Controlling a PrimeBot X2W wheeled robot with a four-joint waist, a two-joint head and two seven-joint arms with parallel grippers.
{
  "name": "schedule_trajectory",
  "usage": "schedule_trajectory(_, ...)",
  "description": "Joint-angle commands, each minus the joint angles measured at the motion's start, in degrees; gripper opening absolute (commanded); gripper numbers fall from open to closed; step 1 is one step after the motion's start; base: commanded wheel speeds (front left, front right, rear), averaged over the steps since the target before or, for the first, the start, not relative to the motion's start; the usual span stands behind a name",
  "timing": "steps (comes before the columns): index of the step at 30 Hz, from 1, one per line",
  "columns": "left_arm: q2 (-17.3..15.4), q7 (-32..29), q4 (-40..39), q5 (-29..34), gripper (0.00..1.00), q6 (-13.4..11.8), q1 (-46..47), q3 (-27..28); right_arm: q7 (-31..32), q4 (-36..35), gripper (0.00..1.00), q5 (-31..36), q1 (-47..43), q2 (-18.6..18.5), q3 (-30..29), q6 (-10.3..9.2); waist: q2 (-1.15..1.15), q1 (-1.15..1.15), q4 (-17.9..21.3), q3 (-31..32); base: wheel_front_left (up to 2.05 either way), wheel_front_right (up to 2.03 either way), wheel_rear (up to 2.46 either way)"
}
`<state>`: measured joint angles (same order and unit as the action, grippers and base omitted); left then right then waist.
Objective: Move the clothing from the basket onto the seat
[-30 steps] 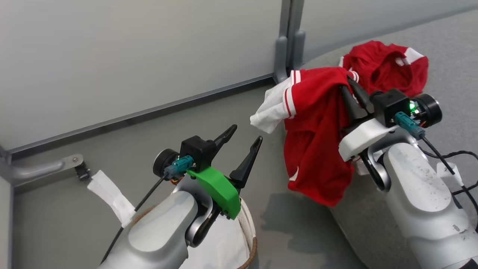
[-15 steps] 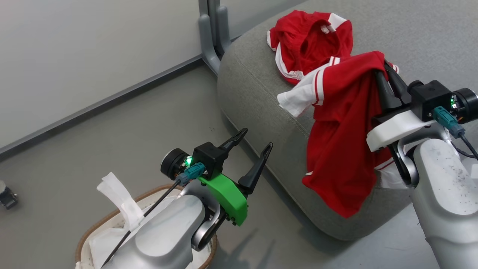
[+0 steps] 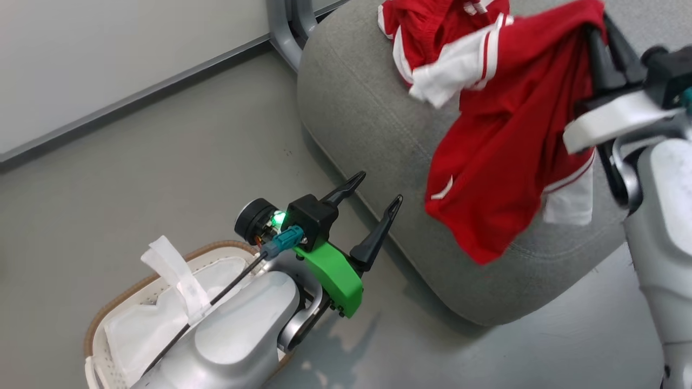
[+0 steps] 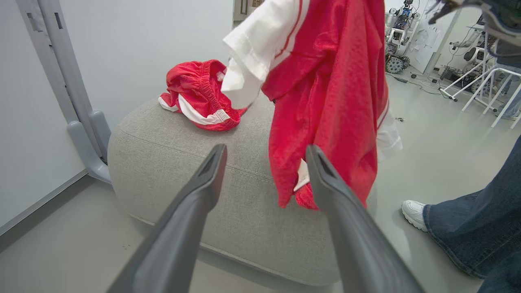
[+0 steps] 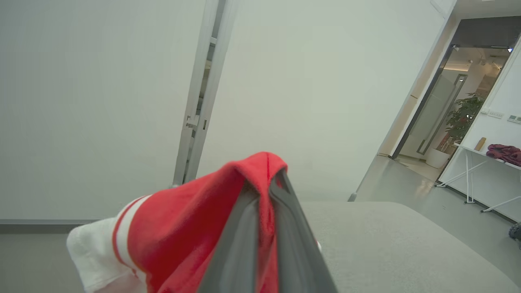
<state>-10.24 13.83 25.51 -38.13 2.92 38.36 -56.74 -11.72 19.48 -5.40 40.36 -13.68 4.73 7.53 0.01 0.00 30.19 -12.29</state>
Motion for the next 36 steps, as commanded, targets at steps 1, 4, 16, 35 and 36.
schedule_trajectory(1, -0.99, -0.22, -0.63, 0.86, 1.00, -0.62, 0.90, 0.03, 0.70, -0.10, 0.00, -0.65, 2.62, -0.61, -0.07, -0.08, -0.01, 0.00, -2.81, -2.72, 0.00, 0.00, 0.00)
schedule_trajectory(4, -1.52, -1.00, -2.69, 1.89, 1.00, -1.07, 1.83, -0.59, 2.95, 0.09, 0.00, -0.61, 8.73, -4.37, -0.81, -0.08, -0.01, 0.00, -5.32, -5.37, 0.00, 0.00, 0.00)
schedule_trajectory(16, -5.62, -3.80, -13.30, 6.43, 1.00, -5.21, 5.53, -0.98, 9.93, 4.51, 0.00, -3.04, 26.69, -19.47, -6.73, -0.08, -0.01, 0.00, -14.78, -17.67, 0.00, 0.00, 0.00)
schedule_trajectory(35, -11.16, -8.45, -24.92, 9.80, 1.00, -9.89, 6.83, -1.03, 1.16, 26.80, 0.00, 0.27, 22.82, -16.49, -14.51, -0.08, -0.01, 0.00, -16.93, -26.34, 0.00, 0.00, 0.00)
schedule_trajectory(36, -11.34, -8.63, -24.85, 9.84, 1.00, -9.86, 6.73, -1.18, 0.66, 28.11, 0.00, 0.60, 22.68, -15.74, -14.77, -0.08, -0.01, 0.00, -16.92, -26.37, 0.00, 0.00, 0.00)
